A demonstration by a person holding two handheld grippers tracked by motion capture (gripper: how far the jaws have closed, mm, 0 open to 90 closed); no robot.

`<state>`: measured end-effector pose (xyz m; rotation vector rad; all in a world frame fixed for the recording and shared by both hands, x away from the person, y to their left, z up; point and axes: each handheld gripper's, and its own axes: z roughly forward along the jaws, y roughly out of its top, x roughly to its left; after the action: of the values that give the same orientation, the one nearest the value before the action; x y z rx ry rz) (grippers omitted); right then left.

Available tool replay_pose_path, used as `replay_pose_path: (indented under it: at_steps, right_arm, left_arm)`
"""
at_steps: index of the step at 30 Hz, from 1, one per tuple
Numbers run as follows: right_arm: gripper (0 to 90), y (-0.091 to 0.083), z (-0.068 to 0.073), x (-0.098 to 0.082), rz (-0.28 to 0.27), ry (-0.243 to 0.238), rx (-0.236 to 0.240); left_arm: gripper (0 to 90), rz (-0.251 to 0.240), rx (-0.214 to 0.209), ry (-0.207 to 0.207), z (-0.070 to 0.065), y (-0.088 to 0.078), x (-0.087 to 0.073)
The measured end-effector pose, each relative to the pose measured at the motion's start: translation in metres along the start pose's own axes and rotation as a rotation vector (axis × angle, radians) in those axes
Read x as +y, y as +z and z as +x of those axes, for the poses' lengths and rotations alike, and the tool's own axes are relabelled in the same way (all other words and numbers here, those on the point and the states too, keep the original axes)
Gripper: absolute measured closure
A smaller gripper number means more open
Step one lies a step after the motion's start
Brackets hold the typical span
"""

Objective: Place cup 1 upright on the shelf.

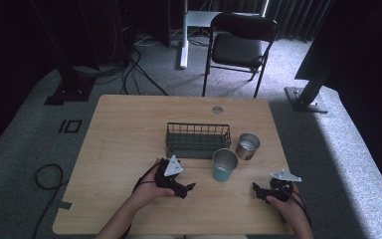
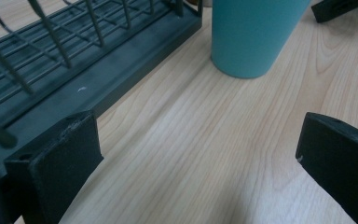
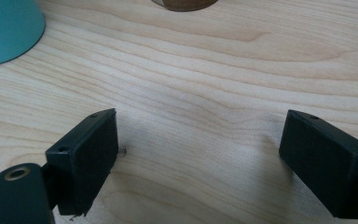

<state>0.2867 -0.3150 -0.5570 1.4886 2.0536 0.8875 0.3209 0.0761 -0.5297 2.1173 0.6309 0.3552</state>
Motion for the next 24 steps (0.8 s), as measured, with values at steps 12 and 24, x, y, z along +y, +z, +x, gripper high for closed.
replay_pose_path:
  at_steps: [12,24]
  right_arm:
    - [11.2,0.0,0.0,0.0,0.0,0.0,0.0]
    - [11.3,0.0,0.0,0.0,0.0,0.0,0.0]
  left_arm:
    - [0.5,-0.033,-0.016,0.007,-0.005,0.013,0.012]
    - [0.5,-0.06,-0.058,0.022,-0.016,0.033,0.03]
